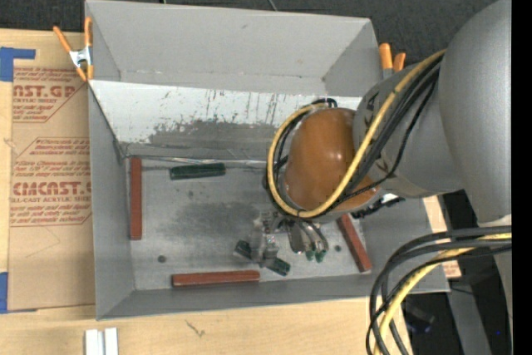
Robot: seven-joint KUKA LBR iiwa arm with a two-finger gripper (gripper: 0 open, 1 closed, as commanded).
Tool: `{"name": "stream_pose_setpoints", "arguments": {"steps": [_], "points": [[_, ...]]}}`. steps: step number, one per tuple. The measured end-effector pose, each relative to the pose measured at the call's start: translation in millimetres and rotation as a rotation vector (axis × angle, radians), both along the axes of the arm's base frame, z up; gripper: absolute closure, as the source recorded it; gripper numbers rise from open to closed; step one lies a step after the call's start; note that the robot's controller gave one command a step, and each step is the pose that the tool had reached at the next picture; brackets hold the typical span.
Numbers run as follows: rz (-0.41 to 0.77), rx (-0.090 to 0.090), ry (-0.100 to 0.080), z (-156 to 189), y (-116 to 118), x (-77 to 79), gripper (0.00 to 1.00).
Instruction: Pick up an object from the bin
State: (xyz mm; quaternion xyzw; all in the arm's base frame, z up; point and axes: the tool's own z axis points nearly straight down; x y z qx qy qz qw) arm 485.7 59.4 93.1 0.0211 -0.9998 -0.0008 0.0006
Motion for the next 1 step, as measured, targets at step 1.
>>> {"name": "stream_pose_setpoints", "arguments": {"steps": [1], "points": [[0.0, 0.0, 0.0, 0.0, 0.0, 0.0, 0.0]]}}
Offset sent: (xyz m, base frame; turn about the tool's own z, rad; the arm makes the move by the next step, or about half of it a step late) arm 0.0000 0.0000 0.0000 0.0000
